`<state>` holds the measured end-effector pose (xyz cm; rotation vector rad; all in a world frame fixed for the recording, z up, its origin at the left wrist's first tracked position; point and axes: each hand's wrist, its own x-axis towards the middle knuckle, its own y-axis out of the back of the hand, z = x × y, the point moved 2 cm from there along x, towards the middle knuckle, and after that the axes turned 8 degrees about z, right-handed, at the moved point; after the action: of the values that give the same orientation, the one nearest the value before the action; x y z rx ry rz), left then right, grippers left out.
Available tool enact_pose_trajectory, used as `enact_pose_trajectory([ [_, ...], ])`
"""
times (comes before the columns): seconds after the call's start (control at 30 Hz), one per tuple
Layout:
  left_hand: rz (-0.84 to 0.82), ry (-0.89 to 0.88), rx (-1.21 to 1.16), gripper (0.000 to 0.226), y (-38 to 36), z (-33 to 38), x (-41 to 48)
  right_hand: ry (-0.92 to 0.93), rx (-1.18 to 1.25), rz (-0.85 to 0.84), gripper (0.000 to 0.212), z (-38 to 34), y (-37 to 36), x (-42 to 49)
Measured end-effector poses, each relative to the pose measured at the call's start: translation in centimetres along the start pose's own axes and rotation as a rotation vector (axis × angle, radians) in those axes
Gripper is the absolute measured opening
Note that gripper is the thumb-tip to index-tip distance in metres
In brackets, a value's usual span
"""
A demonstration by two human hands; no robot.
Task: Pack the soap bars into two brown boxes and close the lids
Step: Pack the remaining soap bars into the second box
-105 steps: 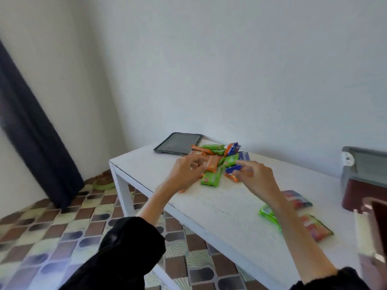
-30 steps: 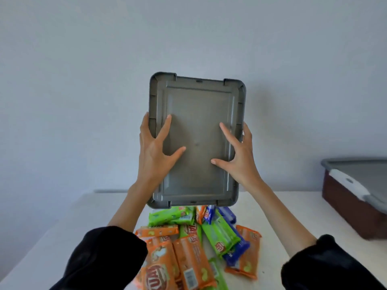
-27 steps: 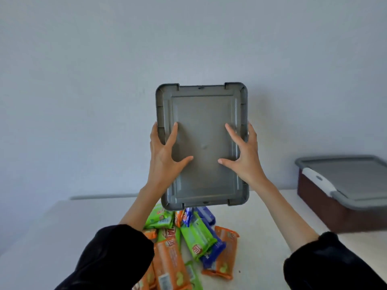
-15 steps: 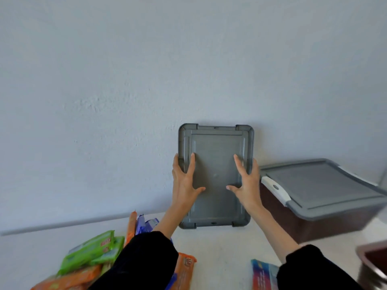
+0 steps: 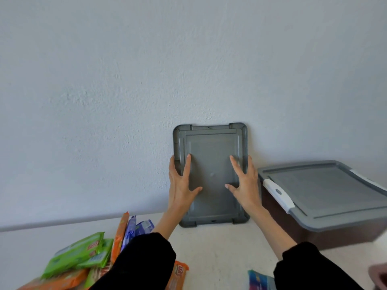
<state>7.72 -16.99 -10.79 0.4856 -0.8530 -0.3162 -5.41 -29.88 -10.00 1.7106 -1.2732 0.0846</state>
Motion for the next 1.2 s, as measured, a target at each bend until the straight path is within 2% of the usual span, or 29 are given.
enact_pose_trajectory([
  [0.23,-0.041,-0.02,0.039,0.108,1.2,-0.6,-0.9,-0.007,0.046,-0.011,0.084,0.8,0.8,-1.2],
  [0.3,-0.022,-0.009,0.038,0.099,2.4,-0.6,-1.5,-0.02,0.1,0.001,0.08,0.8,1.6,-2.0],
  [0.37,-0.016,-0.01,0.055,0.077,3.8,-0.5,-2.6,-0.019,0.134,-0.035,0.077,0.7,2.4,-3.1],
  [0.43,-0.107,-0.009,0.084,0.057,5.1,-0.3,-4.5,-0.021,0.159,-0.104,0.073,0.5,3.2,-4.7],
  [0.5,-0.271,0.038,0.128,0.051,6.0,-0.4,-7.2,-0.033,0.163,-0.203,0.068,0.2,4.0,-6.8],
  [0.63,-0.489,0.193,0.292,0.058,7.0,-1.0,-12.8,-0.071,0.114,-0.361,0.058,0.2,4.6,-12.6],
  [0.8,-0.604,0.105,0.751,0.067,7.1,-0.3,-15.6,-0.208,-0.071,-0.473,0.057,0.2,5.3,-18.5],
  [0.93,-0.681,0.092,0.9,0.064,7.3,0.6,-16.4,-0.264,-0.188,-0.547,0.06,0.1,5.8,-21.4],
  [1.1,-0.652,0.046,0.762,0.045,8.1,2.3,-18.9,-0.243,-0.148,-0.558,0.059,-0.4,7.5,-23.3],
  [1.2,-0.674,0.023,0.682,0.046,8.4,3.0,-19.9,-0.229,-0.133,-0.602,0.059,-0.5,8.5,-23.5],
])
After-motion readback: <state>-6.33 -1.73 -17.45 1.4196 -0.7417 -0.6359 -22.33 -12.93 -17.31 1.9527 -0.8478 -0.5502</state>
